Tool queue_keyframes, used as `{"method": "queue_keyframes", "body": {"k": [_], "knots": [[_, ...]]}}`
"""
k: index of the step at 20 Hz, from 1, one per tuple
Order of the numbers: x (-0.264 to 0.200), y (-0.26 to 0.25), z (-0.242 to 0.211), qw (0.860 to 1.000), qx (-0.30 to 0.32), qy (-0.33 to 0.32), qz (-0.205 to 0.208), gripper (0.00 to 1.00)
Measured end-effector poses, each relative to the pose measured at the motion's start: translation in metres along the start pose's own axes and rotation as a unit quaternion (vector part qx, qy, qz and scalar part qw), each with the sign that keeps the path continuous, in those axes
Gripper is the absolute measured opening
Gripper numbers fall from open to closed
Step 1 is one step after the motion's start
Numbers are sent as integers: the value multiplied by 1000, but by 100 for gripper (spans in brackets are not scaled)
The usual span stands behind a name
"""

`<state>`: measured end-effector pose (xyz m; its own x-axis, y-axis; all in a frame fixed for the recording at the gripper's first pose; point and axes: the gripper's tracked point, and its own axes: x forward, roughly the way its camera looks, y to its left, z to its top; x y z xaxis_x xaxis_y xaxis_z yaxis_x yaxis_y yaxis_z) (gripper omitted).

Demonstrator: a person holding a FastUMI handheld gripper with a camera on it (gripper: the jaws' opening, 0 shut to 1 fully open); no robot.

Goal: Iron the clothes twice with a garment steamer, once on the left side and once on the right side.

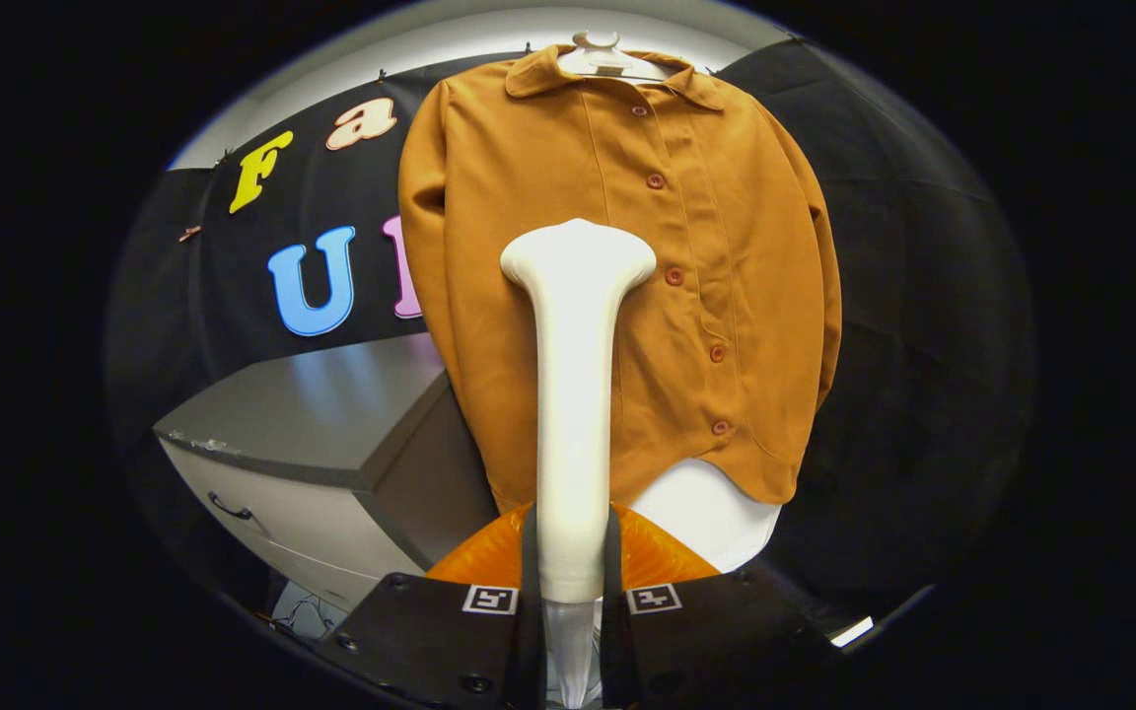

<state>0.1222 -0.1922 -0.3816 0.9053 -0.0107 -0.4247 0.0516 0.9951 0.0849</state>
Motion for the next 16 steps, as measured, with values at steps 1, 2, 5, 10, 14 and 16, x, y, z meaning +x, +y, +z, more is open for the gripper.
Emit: {"method": "queue_keyframes", "body": {"k": [1,2,5,10,14,16], "knots": [[0,-2,-8,1000,0,9,-1,25],[0,-3,-16,1000,1,17,-2,25],[-4,-5,-35,999,2,37,-2,25],[-29,-6,-45,999,26,38,9,25],[-58,-13,-25,999,30,12,13,25],[-68,-14,0,999,33,-10,16,25]]}}
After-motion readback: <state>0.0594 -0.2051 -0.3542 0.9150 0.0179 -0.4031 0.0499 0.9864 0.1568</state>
